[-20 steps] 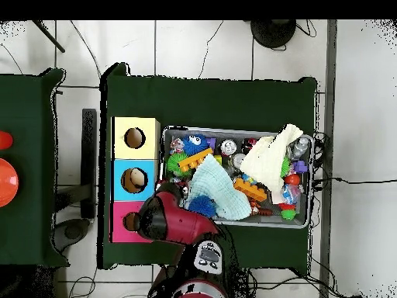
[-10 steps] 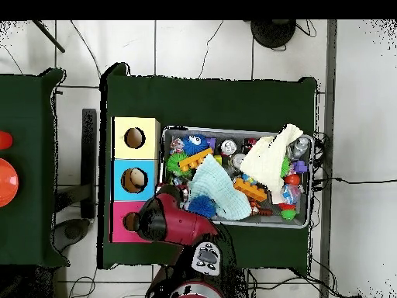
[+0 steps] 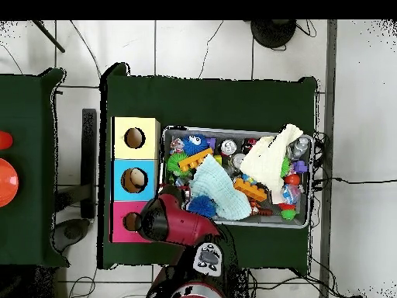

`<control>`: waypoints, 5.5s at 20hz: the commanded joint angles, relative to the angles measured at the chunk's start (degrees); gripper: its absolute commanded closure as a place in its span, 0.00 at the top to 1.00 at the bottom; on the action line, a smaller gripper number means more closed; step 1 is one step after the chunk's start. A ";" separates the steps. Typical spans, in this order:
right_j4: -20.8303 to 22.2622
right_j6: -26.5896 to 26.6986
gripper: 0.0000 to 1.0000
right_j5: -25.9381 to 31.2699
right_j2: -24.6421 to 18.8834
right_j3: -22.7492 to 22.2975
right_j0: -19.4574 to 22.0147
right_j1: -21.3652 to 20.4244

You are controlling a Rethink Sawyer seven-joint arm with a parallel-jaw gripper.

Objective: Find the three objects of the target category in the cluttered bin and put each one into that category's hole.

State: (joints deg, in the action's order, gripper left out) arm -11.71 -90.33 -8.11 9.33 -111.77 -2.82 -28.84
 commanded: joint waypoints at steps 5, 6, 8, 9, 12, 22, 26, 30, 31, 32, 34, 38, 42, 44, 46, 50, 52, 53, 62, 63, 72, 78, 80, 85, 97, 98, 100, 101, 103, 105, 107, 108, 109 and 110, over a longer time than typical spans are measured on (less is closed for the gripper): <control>-0.74 -9.89 1.00 3.50 -1.58 2.07 0.43 2.02; -0.83 -9.86 1.00 3.59 -1.28 2.05 0.14 2.01; -0.77 -9.91 1.00 3.57 -1.17 1.76 0.04 1.99; -0.72 -9.92 1.00 3.84 -1.50 1.71 0.30 1.97; -1.03 -10.01 1.00 4.36 -1.62 1.88 0.25 2.06; -3.29 -12.89 0.00 3.25 -1.50 0.68 -0.44 1.76; -4.28 -12.39 0.00 5.13 0.20 0.99 -2.26 0.99; -4.08 -12.28 0.00 4.53 0.43 0.33 -2.90 0.87; -3.99 -12.11 0.00 4.96 0.57 0.23 -2.99 0.52; -3.84 -11.74 0.00 6.19 0.65 0.34 -2.74 -0.33; -3.74 -11.31 0.00 8.40 1.14 0.25 -2.78 -2.09; -3.58 -10.70 0.00 12.00 1.72 0.78 -2.66 -4.29; -3.15 -10.51 0.00 14.97 2.41 0.98 -2.98 -6.18; -2.99 -10.65 0.00 16.37 2.79 0.95 -3.22 -7.31; -2.75 -10.60 0.00 18.23 3.11 1.04 -3.25 -8.81; -2.27 -10.50 0.00 21.33 3.16 0.75 -3.12 -11.58; -2.20 -10.70 0.00 23.23 3.59 0.49 -3.56 -13.08; -2.23 -10.87 0.00 24.14 3.91 0.53 -3.90 -13.64; -2.31 -13.20 0.00 33.78 8.44 3.30 -8.11 -17.47; -2.46 -13.47 0.00 34.25 8.52 3.39 -8.36 -17.58; -4.46 -17.00 0.00 36.06 9.05 4.38 -11.94 -17.04; -6.95 -17.88 0.00 29.88 6.95 1.65 -12.90 -15.29; -7.85 -18.08 0.00 28.55 6.60 1.59 -13.23 -14.50; -9.03 -18.32 0.00 30.76 8.22 4.56 -14.35 -13.30; -9.89 -22.04 0.00 36.46 11.01 11.80 -17.60 -9.85; -9.96 -22.37 0.00 37.00 11.08 12.30 -17.79 -9.70; -10.06 -23.47 0.00 39.04 11.50 13.98 -18.69 -9.17; -10.08 -23.91 0.00 39.85 11.60 14.49 -19.01 -9.03; -10.15 -24.91 0.00 41.00 11.63 15.49 -19.61 -8.73; -9.95 -25.35 0.00 41.73 11.74 16.17 -19.90 -8.46; -9.78 -25.30 0.00 42.19 11.38 16.38 -19.68 -8.28; -9.74 -25.12 0.00 42.36 10.87 16.33 -19.36 -8.30; -9.72 -25.03 0.00 42.50 10.48 16.25 -19.14 -8.30; -9.73 -24.85 0.00 42.71 9.97 16.28 -18.77 -8.28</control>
State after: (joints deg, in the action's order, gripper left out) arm -19.44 -100.76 27.05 22.01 -99.31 -22.85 -39.56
